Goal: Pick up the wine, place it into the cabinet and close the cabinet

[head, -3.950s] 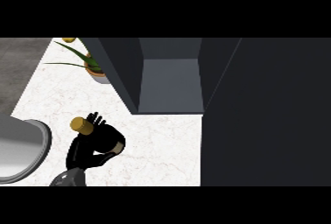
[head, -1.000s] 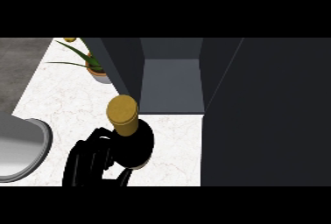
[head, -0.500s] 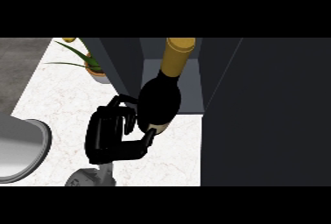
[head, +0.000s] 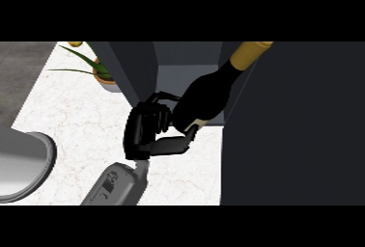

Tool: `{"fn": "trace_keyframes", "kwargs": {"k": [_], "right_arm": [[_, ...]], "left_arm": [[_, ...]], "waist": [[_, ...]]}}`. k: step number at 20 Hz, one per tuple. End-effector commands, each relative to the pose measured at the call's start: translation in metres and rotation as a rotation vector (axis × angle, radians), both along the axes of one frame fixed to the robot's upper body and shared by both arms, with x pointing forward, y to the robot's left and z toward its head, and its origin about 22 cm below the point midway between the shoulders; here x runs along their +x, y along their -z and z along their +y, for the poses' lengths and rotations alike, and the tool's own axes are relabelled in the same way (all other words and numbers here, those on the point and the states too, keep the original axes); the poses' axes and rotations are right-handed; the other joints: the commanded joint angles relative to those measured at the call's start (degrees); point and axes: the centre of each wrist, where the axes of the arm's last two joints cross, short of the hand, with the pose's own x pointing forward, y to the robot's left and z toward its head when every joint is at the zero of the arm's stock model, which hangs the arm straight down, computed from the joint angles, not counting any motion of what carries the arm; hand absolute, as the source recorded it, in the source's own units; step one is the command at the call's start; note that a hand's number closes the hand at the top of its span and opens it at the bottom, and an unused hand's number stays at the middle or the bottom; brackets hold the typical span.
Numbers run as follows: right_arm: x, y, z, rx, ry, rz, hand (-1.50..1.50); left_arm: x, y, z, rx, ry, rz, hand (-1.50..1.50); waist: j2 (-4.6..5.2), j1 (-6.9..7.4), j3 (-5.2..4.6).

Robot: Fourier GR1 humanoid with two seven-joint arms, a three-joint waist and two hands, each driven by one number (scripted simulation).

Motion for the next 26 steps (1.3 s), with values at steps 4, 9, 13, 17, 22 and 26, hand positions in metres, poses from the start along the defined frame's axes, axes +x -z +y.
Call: {"fn": "trace_keyframes", "kwargs": {"k": [4, 9, 13, 17, 22, 26], "right_arm": [[0.011, 0.013, -0.014, 0.01, -0.009, -0.003, -1.5], [0.006, -0.002, -0.004, -0.01, -0.006, -0.005, -1.5], [0.002, -0.005, -0.008, -0.01, -0.006, -0.002, -1.5], [0.008, -0.009, -0.014, -0.012, -0.003, -0.008, -1.5], [0.005, -0.011, -0.012, 0.01, 0.0, -0.002, -1.5], [0.01, 0.0, 0.0, 0.003, 0.0, 0.021, -1.5]], "left_arm": [[0.023, 0.028, -0.017, 0.045, -0.051, 0.029, 1.5], [0.012, 0.046, -0.027, 0.041, -0.05, 0.064, 1.5], [0.017, 0.053, -0.015, 0.033, -0.068, 0.09, 1.5], [0.012, 0.05, -0.019, 0.02, -0.078, 0.133, 1.5], [0.027, 0.084, -0.011, 0.006, -0.113, 0.134, 1.5], [0.038, 0.079, -0.007, -0.072, -0.085, 0.141, 1.5]], "waist": [[0.12, -0.23, -0.01], [0.08, -0.29, -0.02], [0.01, -0.06, -0.01], [-0.02, 0.16, 0.0], [0.2, -0.72, -0.05], [0.11, -0.24, -0.03]]}}
